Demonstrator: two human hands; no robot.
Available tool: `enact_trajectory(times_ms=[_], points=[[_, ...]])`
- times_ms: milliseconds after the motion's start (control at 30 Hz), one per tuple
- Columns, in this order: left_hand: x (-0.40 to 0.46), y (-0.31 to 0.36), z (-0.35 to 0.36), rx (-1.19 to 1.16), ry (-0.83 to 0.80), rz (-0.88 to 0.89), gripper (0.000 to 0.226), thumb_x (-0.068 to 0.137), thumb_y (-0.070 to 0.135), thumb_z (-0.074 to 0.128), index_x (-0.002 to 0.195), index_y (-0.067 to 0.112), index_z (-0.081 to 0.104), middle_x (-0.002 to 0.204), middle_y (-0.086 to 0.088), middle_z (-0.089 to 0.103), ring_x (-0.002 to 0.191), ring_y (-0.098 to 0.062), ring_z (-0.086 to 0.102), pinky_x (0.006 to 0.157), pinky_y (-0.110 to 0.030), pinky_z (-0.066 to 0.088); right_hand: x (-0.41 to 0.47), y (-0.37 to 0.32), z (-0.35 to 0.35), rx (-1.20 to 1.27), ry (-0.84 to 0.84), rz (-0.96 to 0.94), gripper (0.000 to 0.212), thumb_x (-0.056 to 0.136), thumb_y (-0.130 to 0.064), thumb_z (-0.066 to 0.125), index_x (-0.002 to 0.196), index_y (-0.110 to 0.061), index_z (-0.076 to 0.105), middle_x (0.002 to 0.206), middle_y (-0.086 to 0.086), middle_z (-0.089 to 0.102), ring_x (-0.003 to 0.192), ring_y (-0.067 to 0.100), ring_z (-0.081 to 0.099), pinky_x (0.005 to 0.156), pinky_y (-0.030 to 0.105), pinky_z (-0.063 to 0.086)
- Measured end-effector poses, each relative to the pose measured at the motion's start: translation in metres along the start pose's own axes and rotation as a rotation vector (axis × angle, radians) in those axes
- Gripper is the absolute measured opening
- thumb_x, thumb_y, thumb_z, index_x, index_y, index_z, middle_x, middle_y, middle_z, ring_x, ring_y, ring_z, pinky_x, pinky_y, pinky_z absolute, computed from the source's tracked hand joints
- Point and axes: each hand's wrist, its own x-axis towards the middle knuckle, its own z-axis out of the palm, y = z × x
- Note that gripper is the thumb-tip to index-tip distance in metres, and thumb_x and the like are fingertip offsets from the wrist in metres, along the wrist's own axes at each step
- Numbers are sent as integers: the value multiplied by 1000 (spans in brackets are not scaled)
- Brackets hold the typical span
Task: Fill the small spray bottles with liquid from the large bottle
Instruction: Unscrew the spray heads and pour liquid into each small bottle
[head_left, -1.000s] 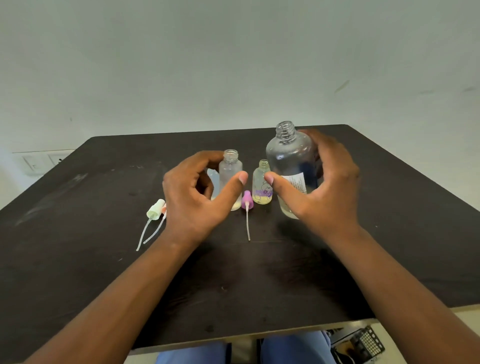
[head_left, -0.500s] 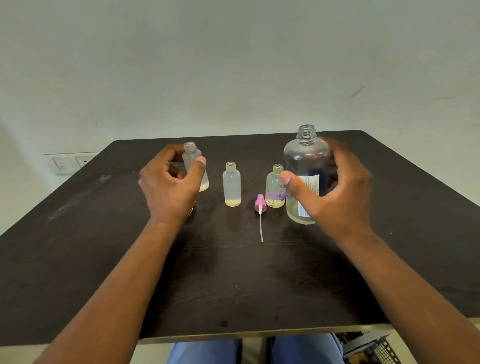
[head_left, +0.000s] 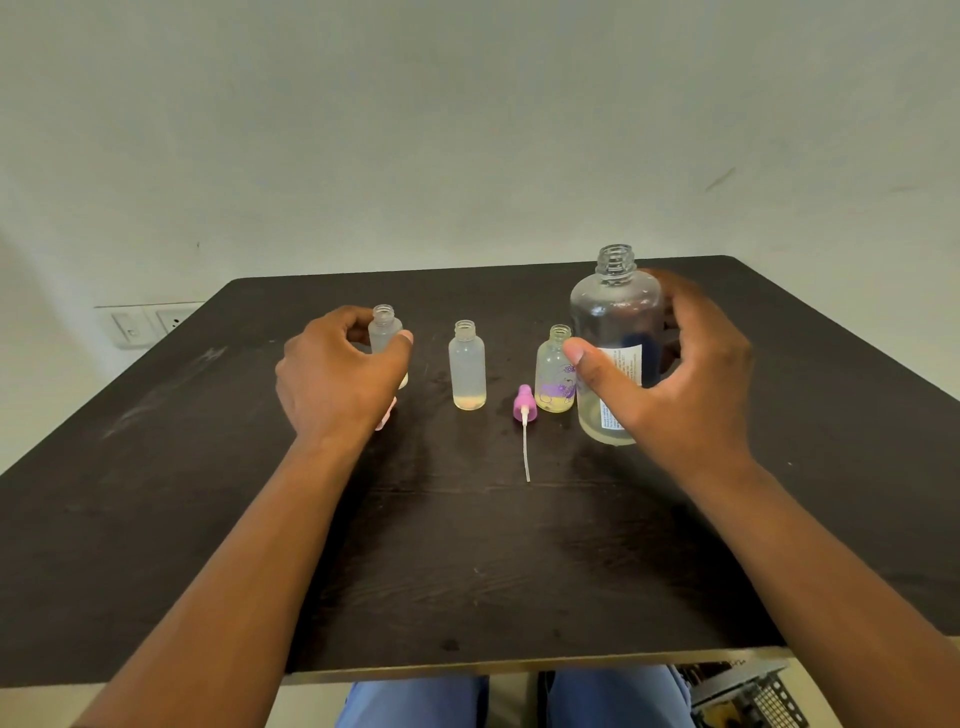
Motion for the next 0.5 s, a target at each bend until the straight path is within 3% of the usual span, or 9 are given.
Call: enact_trajectory(times_ms=[200, 500], points=[[-3, 2, 0, 111, -53, -51, 26, 84, 53, 69, 101, 33, 76, 85, 14, 68, 90, -21, 69, 75, -32, 46, 0, -1, 0, -3, -4, -4, 65, 81, -65, 79, 123, -17, 68, 111, -4, 73, 98, 21, 70, 82, 45, 60], [-6, 4, -4, 201, -81, -75, 35, 85, 51, 69, 113, 32, 73, 98, 7, 72, 99, -28, 69, 75, -34, 44, -1, 0, 0, -3, -10, 2, 68, 81, -66, 78, 125, -16, 68, 114, -3, 73, 100, 19, 70, 85, 43, 60]])
